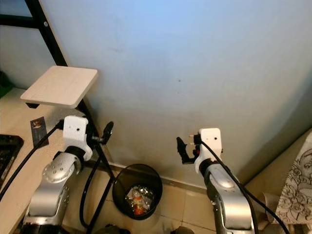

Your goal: Clean up the room

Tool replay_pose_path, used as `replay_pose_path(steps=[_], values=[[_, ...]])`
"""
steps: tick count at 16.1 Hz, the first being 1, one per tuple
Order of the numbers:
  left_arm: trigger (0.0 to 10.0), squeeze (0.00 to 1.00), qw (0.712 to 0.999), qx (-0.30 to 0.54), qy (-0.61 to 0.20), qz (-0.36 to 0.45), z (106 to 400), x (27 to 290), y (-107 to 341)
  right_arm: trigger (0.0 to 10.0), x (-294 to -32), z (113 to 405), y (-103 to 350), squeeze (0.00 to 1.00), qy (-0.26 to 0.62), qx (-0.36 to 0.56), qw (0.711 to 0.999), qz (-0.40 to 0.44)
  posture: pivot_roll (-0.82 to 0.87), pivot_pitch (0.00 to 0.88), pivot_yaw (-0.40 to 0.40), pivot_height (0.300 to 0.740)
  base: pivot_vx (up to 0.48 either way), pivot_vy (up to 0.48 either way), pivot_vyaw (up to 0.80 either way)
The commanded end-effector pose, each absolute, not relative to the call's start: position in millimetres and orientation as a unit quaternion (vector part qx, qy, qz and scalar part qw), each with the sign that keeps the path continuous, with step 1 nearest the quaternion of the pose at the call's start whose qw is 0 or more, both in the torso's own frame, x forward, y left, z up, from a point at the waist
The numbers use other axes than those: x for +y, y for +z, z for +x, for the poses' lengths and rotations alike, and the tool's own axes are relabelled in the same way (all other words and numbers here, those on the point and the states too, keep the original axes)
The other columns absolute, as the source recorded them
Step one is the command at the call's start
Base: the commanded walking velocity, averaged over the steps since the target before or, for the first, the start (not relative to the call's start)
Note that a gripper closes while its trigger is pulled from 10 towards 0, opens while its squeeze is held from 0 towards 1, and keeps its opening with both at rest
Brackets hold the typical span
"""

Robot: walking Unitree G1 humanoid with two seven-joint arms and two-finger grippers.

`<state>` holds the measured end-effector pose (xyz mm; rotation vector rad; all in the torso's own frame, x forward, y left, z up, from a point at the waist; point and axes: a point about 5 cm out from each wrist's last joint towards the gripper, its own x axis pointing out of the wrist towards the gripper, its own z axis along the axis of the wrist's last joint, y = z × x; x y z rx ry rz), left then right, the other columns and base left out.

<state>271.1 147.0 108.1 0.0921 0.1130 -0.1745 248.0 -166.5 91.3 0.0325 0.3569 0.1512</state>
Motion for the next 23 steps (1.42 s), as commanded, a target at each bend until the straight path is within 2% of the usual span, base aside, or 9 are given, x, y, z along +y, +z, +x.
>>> replay_pose_path(steps=[1,4,9,13,16,23], values=[[10.0,0.0,0.993,0.064,-0.081,0.06,268.5,149.7,109.9,10.0,-162.0,248.3,94.8,0.0,0.088,0.172,0.981,0.02,-0.05,0.0,0.068,0.74,0.0,0.0,0.0],[10.0,0.0,0.992,0.067,-0.083,0.062,268.6,150.2,112.6,10.0,-158.3,247.6,93.9,0.0,0.094,0.172,0.981,0.002,-0.06,0.0,0.074,0.74,0.0,0.0,0.0],[10.0,0.0,0.99,0.078,-0.096,0.064,262.1,149.0,114.8,10.0,-156.5,240.9,91.6,0.0,0.087,0.18,0.98,0.013,-0.03,0.0,0.052,0.74,0.0,0.0,-0.8],[10.0,0.0,0.989,0.084,-0.092,0.077,260.4,155.0,117.2,10.0,-155.1,243.2,94.0,0.0,0.083,0.176,0.981,0.011,-0.03,0.0,0.044,0.74,0.0,0.0,0.0],[10.0,0.0,0.989,0.086,-0.088,0.083,260.5,152.2,121.0,10.0,-158.8,244.6,95.2,0.0,0.071,0.171,0.983,0.012,0.0,0.0,0.021,0.74,0.0,0.0,-0.53],[10.0,0.0,0.991,0.082,-0.086,0.064,250.4,157.5,127.8,10.0,-155.9,252.2,102.5,0.0,0.059,0.138,0.989,0.011,0.01,0.0,0.027,0.74,0.0,0.0,-0.11]])
